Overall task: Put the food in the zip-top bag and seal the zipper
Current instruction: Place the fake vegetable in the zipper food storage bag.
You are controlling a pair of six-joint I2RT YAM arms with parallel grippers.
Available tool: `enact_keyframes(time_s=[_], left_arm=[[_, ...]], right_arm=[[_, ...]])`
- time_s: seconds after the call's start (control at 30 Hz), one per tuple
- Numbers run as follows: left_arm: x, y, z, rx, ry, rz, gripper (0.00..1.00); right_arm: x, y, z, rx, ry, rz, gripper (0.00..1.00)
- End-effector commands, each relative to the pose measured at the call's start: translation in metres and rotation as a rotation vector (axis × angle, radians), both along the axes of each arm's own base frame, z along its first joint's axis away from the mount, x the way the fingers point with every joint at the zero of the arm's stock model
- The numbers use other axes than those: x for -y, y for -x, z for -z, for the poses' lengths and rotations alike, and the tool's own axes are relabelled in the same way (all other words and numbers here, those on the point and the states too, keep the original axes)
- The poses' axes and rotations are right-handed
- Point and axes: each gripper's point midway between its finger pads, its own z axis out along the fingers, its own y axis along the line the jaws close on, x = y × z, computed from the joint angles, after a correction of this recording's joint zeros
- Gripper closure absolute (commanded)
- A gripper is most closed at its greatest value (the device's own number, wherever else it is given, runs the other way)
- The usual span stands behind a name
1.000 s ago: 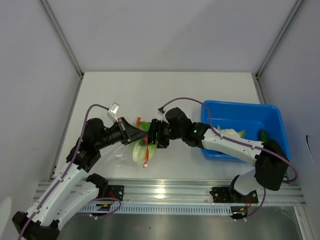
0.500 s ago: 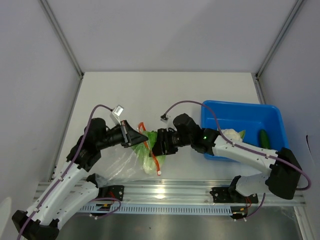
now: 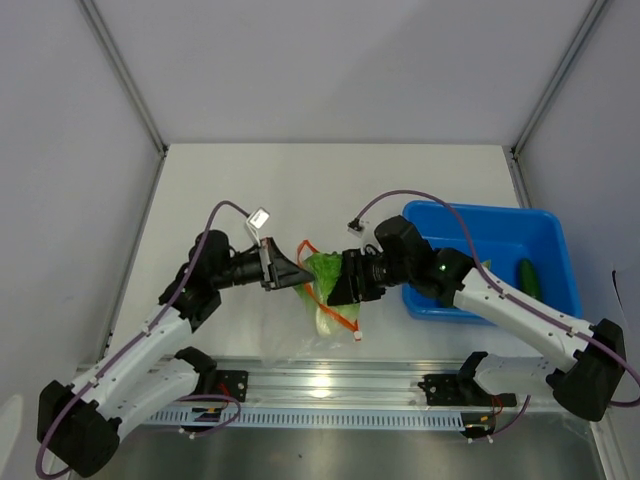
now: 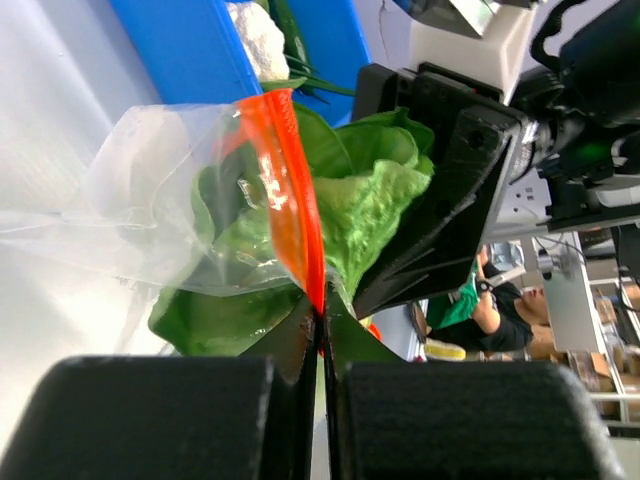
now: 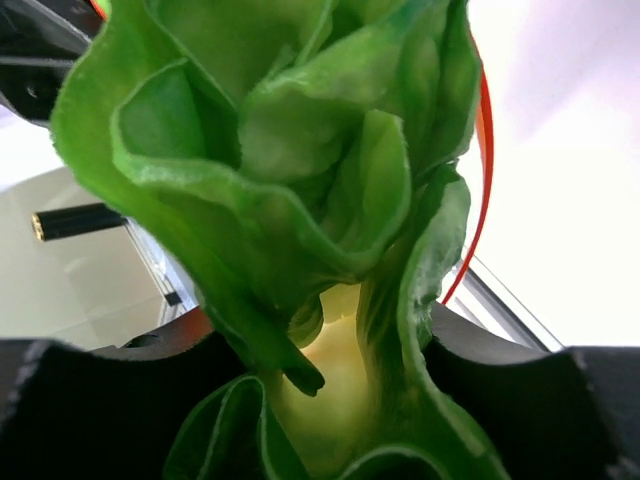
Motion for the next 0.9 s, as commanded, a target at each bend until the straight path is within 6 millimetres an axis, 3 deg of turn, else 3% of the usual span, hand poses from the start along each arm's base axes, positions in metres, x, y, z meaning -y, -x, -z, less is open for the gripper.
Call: enact_keyframes(time_s=[0.0, 0.03, 0.1, 0.17, 0.4, 0.53, 0.63, 0.67, 0.77, 0.8, 0.83, 0.87], left_arm=[[-0.006, -0.002, 0.004, 0.014, -0.038, -0.052, 1.00], [-0.010, 0.002, 0.004, 0.026, -0.044, -0.067, 0.99], [-0.019, 0.005, 0.024, 0.002, -0.093, -0.106, 0.99], [-0.026, 0.013, 0.026, 0.018, -0.090, -0.123, 0.99], [-0.053, 0.038, 0.055, 0.003, -0.167, -0.179, 0.99], [-0.073, 0.049, 0.069, -0.010, -0.261, -0.228, 0.99], [-0.081, 0.052, 0.060, 0.006, -0.249, -0.277, 0.99], [-0.085, 0.055, 0.055, 0.003, -0.248, -0.291, 1.00], [-0.090, 0.059, 0.050, 0.014, -0.240, -0.315, 1.00], [-0.091, 0.060, 0.048, 0.017, -0.241, -0.314, 0.99], [-0.092, 0.061, 0.047, 0.018, -0.245, -0.313, 0.99], [-0.092, 0.062, 0.047, 0.019, -0.249, -0.313, 0.99]], right_arm=[[-0.004, 0.011, -0.024, 0.052, -0.026, -0.079, 0.53], [-0.006, 0.010, -0.016, 0.046, 0.007, -0.078, 0.53], [-0.018, 0.023, -0.010, 0.040, 0.018, -0.118, 0.52], [-0.031, 0.027, 0.006, 0.018, 0.042, -0.121, 0.52], [-0.091, 0.050, 0.038, -0.032, 0.033, -0.177, 0.48], [-0.112, 0.055, 0.034, -0.038, -0.015, -0.189, 0.43], [-0.126, 0.056, 0.023, -0.054, -0.095, -0.188, 0.40], [-0.135, 0.055, 0.010, -0.062, -0.175, -0.187, 0.39], [-0.147, 0.073, 0.003, -0.120, -0.269, -0.271, 0.35], [-0.148, 0.079, 0.007, -0.120, -0.249, -0.303, 0.32], [-0.151, 0.081, 0.017, -0.108, -0.204, -0.319, 0.12], [-0.148, 0.090, 0.021, -0.111, -0.122, -0.341, 0.01]])
